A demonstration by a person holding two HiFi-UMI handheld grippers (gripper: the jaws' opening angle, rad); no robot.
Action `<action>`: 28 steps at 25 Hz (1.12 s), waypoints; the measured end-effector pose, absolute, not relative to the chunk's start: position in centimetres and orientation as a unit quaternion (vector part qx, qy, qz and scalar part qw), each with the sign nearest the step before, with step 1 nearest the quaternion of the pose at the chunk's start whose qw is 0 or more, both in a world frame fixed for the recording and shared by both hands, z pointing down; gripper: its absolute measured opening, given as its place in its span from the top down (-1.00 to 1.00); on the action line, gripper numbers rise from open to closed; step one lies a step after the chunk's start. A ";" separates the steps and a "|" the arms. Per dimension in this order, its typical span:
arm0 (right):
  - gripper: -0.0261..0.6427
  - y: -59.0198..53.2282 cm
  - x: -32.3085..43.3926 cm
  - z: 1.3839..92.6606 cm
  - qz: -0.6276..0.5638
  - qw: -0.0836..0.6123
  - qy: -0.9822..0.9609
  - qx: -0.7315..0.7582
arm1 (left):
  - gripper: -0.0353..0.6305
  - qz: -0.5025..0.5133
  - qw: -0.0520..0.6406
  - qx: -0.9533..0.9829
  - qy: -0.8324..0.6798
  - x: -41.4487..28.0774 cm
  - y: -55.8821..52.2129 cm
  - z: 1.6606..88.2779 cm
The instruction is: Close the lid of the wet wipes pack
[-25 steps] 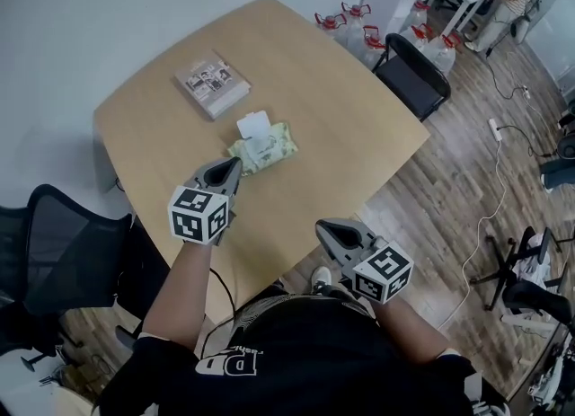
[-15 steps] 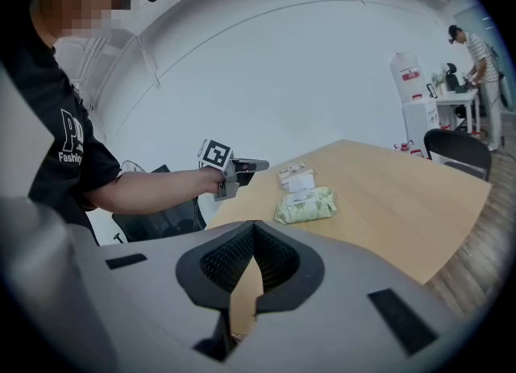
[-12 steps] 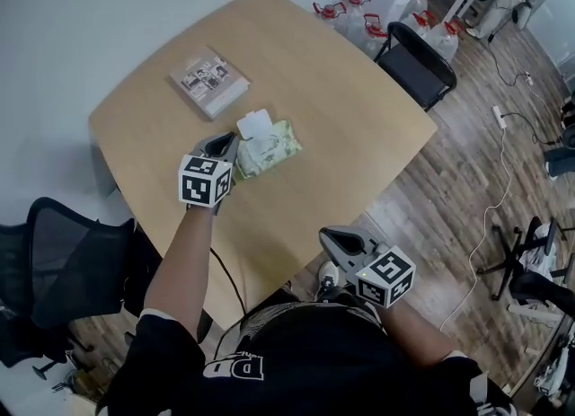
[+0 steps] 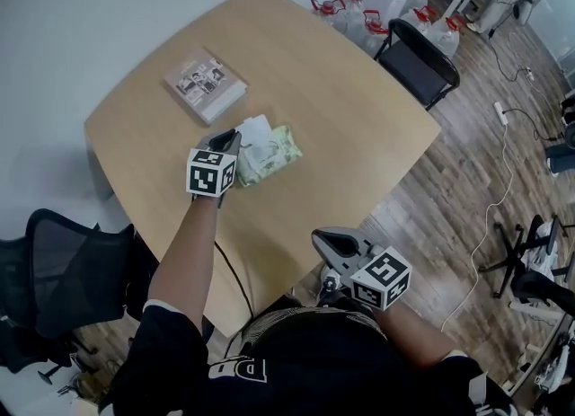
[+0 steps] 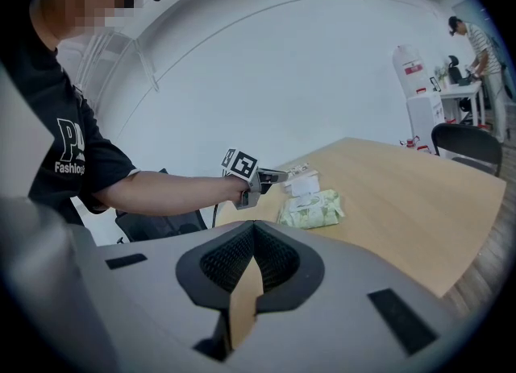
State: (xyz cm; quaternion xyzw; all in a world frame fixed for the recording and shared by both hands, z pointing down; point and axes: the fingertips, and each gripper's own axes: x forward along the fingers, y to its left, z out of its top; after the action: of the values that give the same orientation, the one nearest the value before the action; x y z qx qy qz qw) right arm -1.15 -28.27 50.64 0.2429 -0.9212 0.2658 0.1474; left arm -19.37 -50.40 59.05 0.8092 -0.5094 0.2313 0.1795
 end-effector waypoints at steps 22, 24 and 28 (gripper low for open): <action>0.91 -28.8 -1.1 52.8 0.290 0.153 -0.913 0.244 | 0.57 0.260 0.221 0.819 -0.462 -19.2 -53.4 62.9; 0.91 -28.6 -1.3 52.8 0.290 0.153 -0.913 0.242 | 0.57 0.268 0.217 0.822 -0.453 -19.0 -53.4 62.6; 0.91 -28.6 -1.4 52.6 0.288 0.152 -0.915 0.238 | 0.57 0.287 0.205 0.827 -0.439 -18.6 -53.2 62.3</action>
State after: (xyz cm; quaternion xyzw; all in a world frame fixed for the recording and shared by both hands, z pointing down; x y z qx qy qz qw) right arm -1.36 -28.59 52.58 0.2381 -0.9149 0.2885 0.1517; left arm -18.59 -53.25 62.31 0.8266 -0.4386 0.2872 0.2047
